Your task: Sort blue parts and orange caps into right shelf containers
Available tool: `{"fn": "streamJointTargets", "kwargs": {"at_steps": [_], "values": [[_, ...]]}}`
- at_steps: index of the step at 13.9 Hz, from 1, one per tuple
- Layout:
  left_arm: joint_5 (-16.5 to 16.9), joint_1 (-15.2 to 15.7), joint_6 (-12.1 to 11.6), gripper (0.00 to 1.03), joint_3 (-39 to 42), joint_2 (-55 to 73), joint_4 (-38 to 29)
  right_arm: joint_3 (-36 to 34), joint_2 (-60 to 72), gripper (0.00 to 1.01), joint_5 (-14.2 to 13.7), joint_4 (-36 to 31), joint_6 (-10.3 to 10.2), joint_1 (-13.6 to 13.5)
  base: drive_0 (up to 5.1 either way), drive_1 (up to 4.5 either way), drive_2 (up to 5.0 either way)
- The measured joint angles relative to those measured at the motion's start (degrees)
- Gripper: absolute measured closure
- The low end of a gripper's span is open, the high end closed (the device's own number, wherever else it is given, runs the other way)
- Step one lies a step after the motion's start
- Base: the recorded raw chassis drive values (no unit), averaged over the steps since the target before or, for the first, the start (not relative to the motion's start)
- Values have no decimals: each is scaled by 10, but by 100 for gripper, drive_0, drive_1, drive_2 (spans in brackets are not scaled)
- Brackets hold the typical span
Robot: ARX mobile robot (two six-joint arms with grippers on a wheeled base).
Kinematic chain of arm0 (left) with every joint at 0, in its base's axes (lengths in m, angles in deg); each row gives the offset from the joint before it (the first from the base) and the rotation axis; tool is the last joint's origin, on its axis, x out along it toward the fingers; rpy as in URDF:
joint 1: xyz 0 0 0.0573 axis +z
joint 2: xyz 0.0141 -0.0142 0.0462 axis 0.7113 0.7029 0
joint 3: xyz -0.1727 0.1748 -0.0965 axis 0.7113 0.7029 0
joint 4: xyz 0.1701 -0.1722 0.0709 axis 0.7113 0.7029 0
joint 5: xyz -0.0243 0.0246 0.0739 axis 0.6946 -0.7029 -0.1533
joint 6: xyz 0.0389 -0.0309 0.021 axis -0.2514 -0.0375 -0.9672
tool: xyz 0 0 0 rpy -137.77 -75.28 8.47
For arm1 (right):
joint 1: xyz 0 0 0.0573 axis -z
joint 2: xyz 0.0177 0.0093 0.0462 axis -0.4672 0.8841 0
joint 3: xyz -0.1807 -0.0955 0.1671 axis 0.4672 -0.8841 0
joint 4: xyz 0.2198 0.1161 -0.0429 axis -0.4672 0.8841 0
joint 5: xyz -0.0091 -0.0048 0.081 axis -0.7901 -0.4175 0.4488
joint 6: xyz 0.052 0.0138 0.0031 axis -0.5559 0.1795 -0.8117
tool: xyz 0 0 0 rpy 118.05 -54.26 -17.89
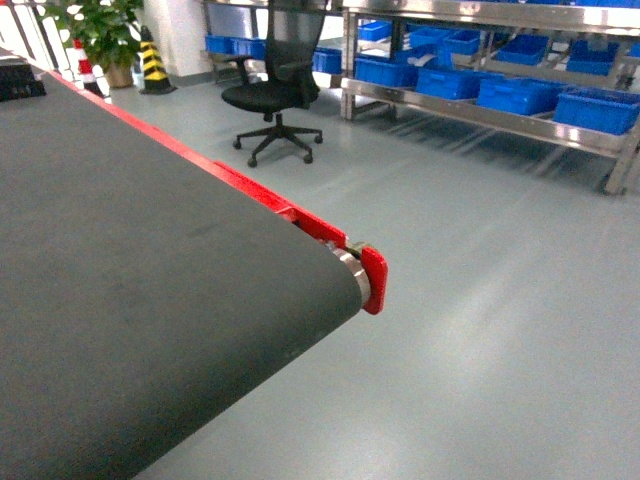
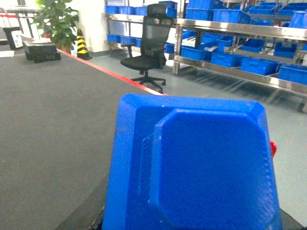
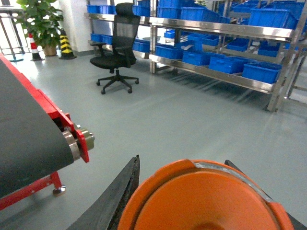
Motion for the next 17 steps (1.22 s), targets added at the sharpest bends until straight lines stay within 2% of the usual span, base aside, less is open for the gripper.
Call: {"fn": "streamJointTargets", "kwargs": {"at_steps": [17], "values": [[0, 0, 0, 59, 0, 0, 0, 0, 0, 56, 0, 0, 0, 0, -162, -162, -162]]}}
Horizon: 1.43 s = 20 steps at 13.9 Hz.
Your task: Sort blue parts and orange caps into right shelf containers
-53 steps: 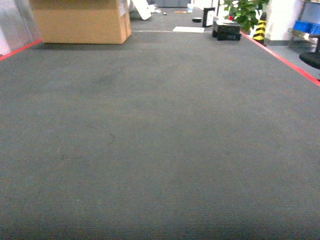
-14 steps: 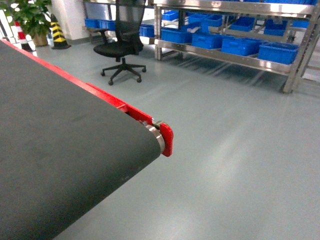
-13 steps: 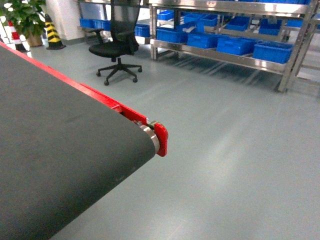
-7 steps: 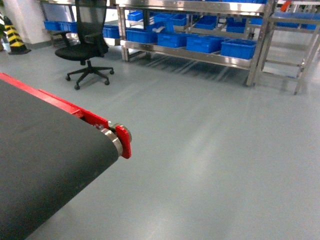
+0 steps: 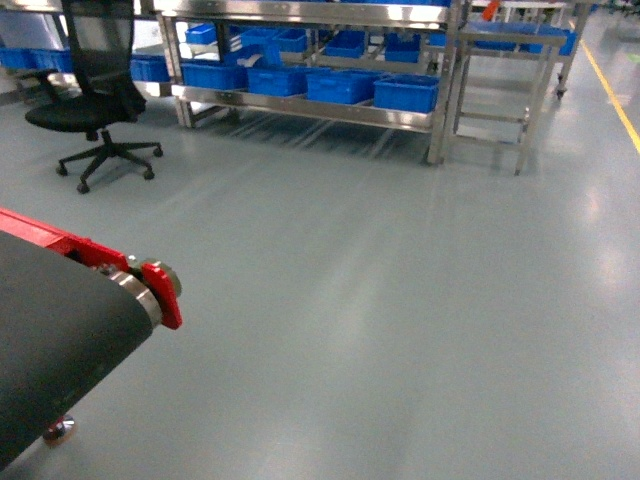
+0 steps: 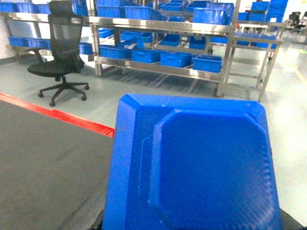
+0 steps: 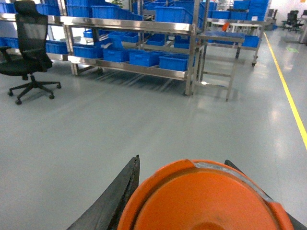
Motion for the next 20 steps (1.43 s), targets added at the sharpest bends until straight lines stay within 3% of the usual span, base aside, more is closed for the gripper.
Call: {"fn": "streamJointTargets", "kwargs": {"at_steps": [20], "values": [[2, -1, 0, 59, 0, 0, 0, 0, 0, 56, -1, 0, 0, 0, -172, -172, -172]]}}
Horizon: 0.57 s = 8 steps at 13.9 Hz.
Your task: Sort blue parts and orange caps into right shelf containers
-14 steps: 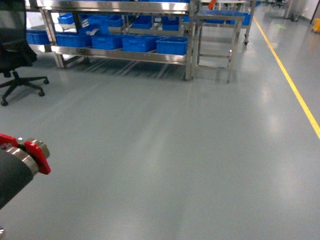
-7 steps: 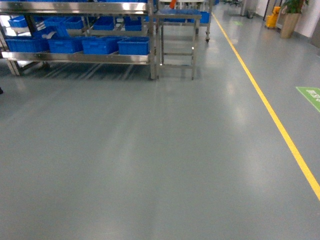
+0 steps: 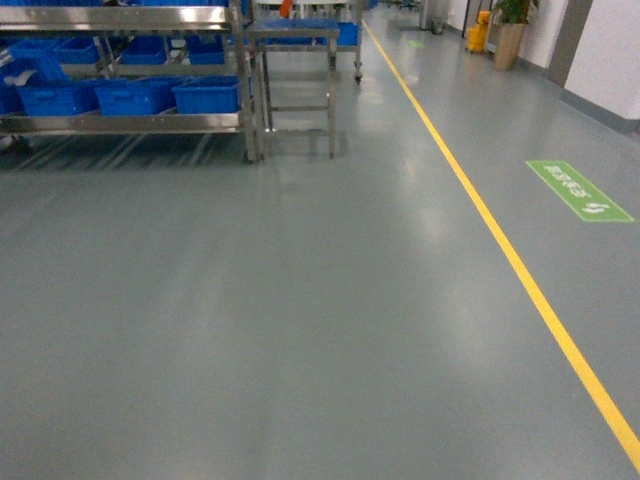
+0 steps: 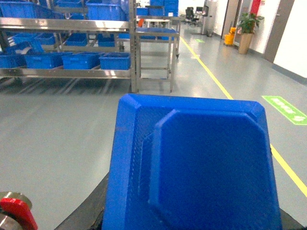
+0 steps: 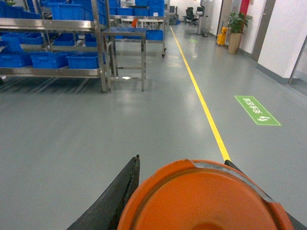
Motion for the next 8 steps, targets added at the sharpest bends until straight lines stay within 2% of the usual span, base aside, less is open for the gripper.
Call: {"fn": "streamJointTargets", "kwargs": {"at_steps": [8], "values": [[-2, 0, 0, 59, 0, 0, -1, 0, 0, 56, 0, 0, 0, 0, 31, 444, -381]]}}
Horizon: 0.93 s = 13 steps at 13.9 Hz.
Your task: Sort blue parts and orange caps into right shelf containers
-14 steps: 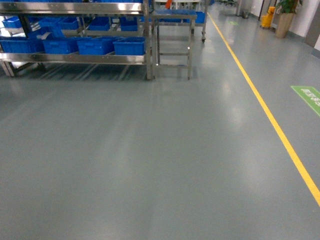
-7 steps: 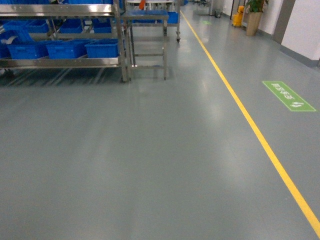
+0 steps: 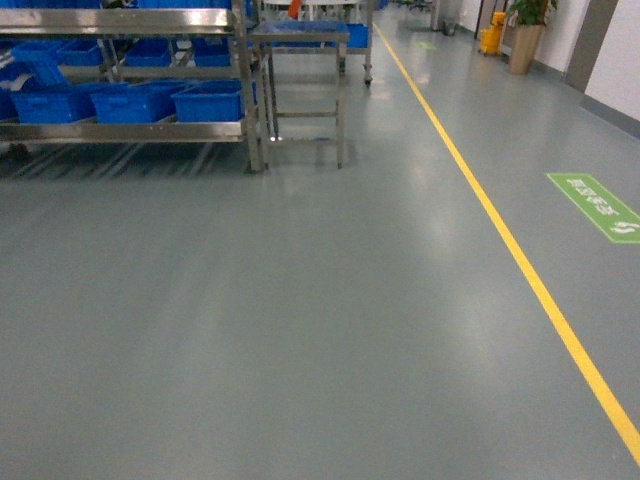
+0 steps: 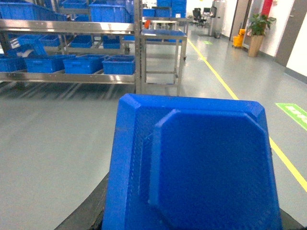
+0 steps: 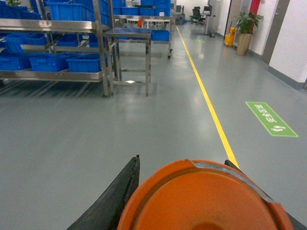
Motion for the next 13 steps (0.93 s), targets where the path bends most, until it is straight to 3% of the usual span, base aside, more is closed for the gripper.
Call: {"fn": "streamJointTargets", "kwargs": {"at_steps": [13], "values": [[0, 1, 0, 59, 0, 0, 0, 0, 0, 56, 0, -1, 0, 0, 4, 432, -425]]}}
